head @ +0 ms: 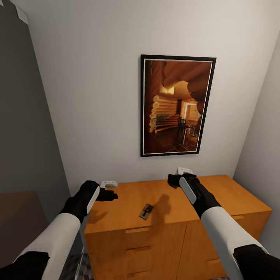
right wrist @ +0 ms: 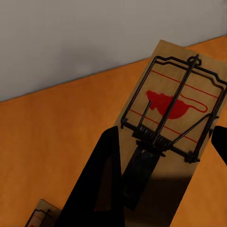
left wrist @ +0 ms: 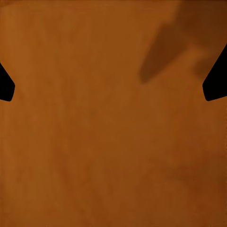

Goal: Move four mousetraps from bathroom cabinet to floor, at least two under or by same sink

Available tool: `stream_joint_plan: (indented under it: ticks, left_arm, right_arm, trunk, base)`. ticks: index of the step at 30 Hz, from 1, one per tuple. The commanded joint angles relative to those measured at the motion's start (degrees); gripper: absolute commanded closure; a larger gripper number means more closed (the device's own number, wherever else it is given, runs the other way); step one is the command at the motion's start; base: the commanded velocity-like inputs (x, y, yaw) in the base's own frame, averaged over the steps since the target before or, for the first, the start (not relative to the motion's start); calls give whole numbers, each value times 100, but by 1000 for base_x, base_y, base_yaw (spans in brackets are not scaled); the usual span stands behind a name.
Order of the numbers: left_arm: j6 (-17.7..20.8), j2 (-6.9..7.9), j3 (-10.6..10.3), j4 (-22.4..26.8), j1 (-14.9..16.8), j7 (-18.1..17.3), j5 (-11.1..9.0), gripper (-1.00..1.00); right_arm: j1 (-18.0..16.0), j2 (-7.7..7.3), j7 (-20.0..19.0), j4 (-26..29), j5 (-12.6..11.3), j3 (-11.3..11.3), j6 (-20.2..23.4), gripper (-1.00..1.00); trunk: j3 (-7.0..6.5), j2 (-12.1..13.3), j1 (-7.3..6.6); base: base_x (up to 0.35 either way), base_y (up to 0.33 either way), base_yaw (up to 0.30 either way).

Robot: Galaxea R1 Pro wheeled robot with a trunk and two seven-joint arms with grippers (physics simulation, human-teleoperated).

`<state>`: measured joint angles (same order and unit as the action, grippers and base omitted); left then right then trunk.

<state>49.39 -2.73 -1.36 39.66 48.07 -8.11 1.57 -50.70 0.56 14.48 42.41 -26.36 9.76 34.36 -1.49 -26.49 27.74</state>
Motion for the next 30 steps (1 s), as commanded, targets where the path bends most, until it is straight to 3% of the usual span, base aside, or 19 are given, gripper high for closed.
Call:
stream_joint_plan:
  ticks: [1,15,18,20,21,24,25,28,30]
  left_arm:
    - [22,1,-4,3,1,-18,19,-100]
    - [25,1,-4,-18,1,-15,17,-100]
    - [21,-2,-4,-30,1,-15,15,-100]
    - [22,-5,-4,-34,1,-15,13,-100]
    - [21,-6,-4,-35,1,-15,12,-100]
    - [21,-7,-4,-36,1,-15,11,-100]
    - [21,-7,-4,-37,1,-15,11,-100]
    - [19,-8,-4,-34,1,-15,10,-100]
    - [19,-8,-4,-29,1,-15,10,-100]
  right_arm:
    - [-2,-7,48,15,-62,18,16,100]
    - [-2,-190,-18,29,-59,25,18,100]
    - [0,-372,-109,11,-68,35,14,100]
    - [2,-575,-309,-6,-72,47,10,100]
    - [1,-719,-514,-21,-70,52,7,100]
    - [5,-934,-871,-39,-66,59,-1,100]
    - [2,-1069,-1091,-60,-65,65,-12,100]
    - [0,-1256,-1378,-127,-12,73,-30,100]
    - [-1,-1289,-1451,-155,71,78,-38,100]
  trunk:
    - [3,-4,2]
    - [3,-4,2]
    - [3,-4,2]
    - [3,-4,2]
    - [3,-4,2]
    - [3,-4,2]
    - [3,-4,2]
    - [3,-4,2]
    - [3,-4,2]
  base:
    - [0,0,0]
    - [0,0,0]
    - [0,0,0]
    - [0,0,0]
    - [0,0,0]
    - [0,0,0]
    - [0,0,0]
    - [0,0,0]
    - [0,0,0]
